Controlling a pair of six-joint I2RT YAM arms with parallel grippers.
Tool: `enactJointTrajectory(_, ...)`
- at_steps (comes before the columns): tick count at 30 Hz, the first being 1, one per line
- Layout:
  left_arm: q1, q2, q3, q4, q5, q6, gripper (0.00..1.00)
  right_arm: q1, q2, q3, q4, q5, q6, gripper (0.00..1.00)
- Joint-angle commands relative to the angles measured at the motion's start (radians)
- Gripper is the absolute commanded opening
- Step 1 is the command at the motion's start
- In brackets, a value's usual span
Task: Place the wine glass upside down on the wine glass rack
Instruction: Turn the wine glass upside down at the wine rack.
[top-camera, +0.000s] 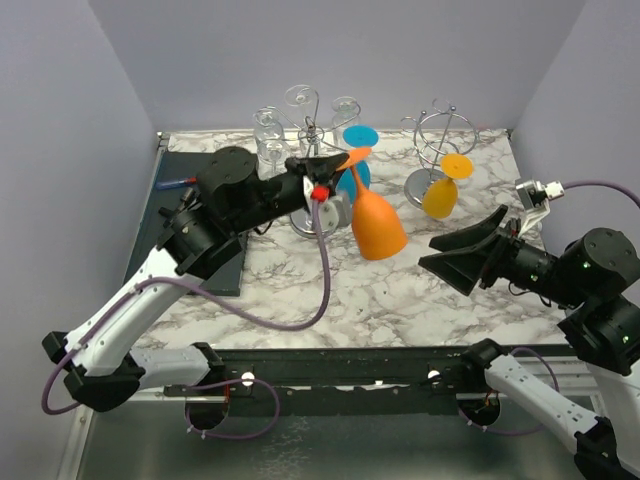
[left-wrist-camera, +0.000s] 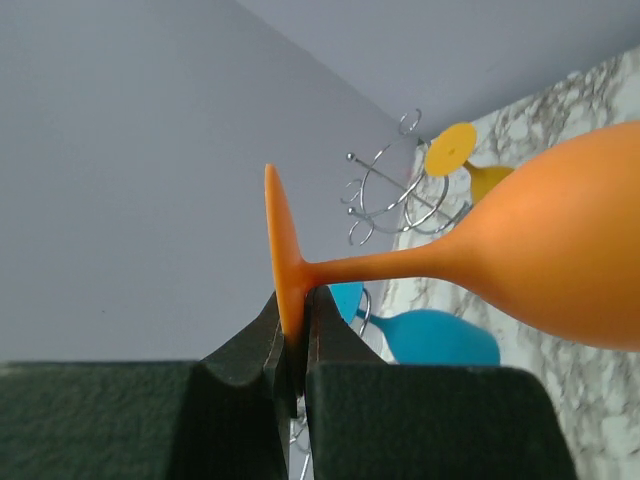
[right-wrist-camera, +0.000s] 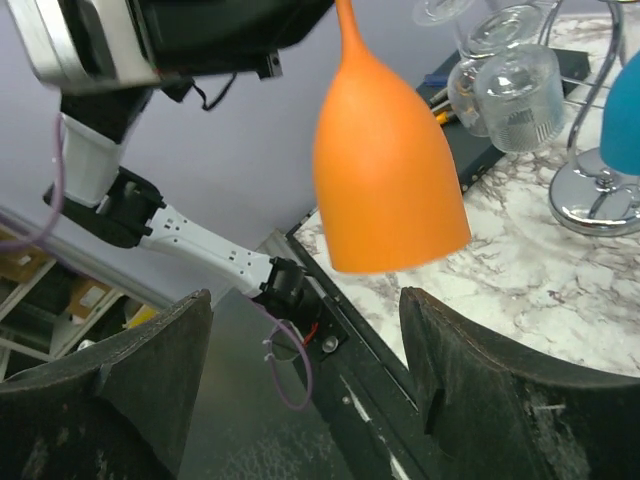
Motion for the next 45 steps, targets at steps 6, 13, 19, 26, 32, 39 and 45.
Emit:
enactJointTrajectory(6, -0.047, -0.316, -0.414, 0.035, 0.217, 0.707, 0.00, 0.001, 0.193, 0.050, 0.107, -0.131, 0.143, 0.77)
enactJointTrajectory(13, -0.053, -0.408, -0.540, 0.035, 0.291, 0.888, 0.00, 0.001, 0.334, -0.001, 0.327, -0.295, 0.270, 0.71)
enactJointTrajectory(19, -0.052, -0.402, -0.563, 0.035, 0.299, 0.934, 0.00, 0.001, 0.399, -0.039, 0.406, -0.380, 0.326, 0.65)
enactJointTrajectory(26, -0.053, -0.383, -0.563, 0.035, 0.283, 0.940, 0.00, 0.000, 0.413, -0.095, 0.474, -0.418, 0.373, 0.59)
enactJointTrajectory(32, -0.054, -0.351, -0.547, 0.035, 0.273, 0.940, 0.00, 0.001, 0.437, -0.130, 0.532, -0.450, 0.406, 0.53)
enactJointTrajectory(39, -0.055, -0.318, -0.532, 0.039, 0.259, 0.940, 0.00, 0.002, 0.461, -0.136, 0.555, -0.470, 0.424, 0.41)
enactJointTrajectory(45, -0.054, -0.297, -0.522, 0.046, 0.239, 0.942, 0.00, 0.002, 0.470, -0.156, 0.562, -0.493, 0.432, 0.34)
